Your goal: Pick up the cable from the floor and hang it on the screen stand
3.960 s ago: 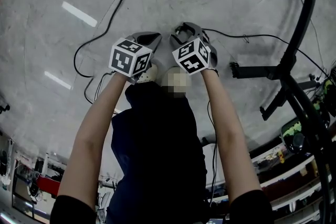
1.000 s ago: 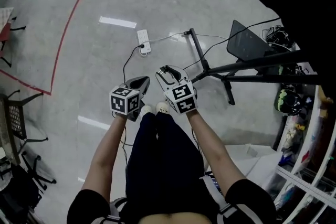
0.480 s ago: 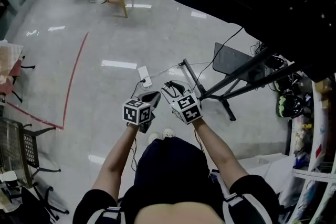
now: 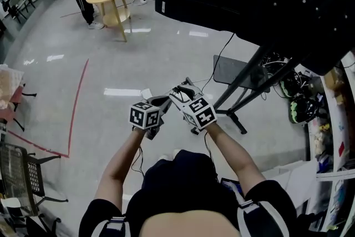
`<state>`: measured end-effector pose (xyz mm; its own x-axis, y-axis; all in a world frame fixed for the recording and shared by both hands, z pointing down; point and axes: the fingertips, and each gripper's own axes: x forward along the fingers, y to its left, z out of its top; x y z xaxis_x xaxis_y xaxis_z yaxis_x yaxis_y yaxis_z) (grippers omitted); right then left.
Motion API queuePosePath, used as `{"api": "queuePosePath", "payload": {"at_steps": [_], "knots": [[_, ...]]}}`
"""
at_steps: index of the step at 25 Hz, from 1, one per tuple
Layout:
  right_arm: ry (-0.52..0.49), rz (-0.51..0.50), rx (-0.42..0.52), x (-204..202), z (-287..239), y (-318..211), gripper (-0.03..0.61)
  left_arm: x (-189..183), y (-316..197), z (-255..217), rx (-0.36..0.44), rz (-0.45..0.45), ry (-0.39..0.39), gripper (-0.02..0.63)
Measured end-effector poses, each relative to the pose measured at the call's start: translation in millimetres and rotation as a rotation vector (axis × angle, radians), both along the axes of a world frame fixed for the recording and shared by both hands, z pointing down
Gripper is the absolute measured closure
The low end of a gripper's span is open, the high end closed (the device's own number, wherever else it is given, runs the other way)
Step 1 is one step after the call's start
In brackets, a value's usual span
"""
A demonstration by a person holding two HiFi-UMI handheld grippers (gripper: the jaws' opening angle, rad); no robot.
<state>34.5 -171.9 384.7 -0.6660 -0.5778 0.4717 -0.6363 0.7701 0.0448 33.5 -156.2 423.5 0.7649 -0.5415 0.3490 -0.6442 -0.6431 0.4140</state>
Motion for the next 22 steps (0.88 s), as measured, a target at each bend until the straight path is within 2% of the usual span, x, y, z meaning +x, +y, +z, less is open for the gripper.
{"api": "queuePosePath", "payload": {"at_steps": [5, 10, 17, 22], "knots": [[-0.045, 0.016, 0.016, 11, -28, -4, 0.385, 10, -1, -31, 0.024, 0.032, 0.020, 0.611], [-0.072, 0.043, 0.083, 23, -76, -28, 0.385, 15, -25, -66, 0.077, 0.060, 0.026, 0.611], [-0.003, 0.000, 0.148, 39, -138, -72, 0.385, 36, -66, -117, 0.145, 0.116, 0.036, 0.611], [0.030, -0.032, 0.229, 44, -199, -108, 0.385, 55, -101, -156, 0.213, 0.145, 0.006, 0.611]]}}
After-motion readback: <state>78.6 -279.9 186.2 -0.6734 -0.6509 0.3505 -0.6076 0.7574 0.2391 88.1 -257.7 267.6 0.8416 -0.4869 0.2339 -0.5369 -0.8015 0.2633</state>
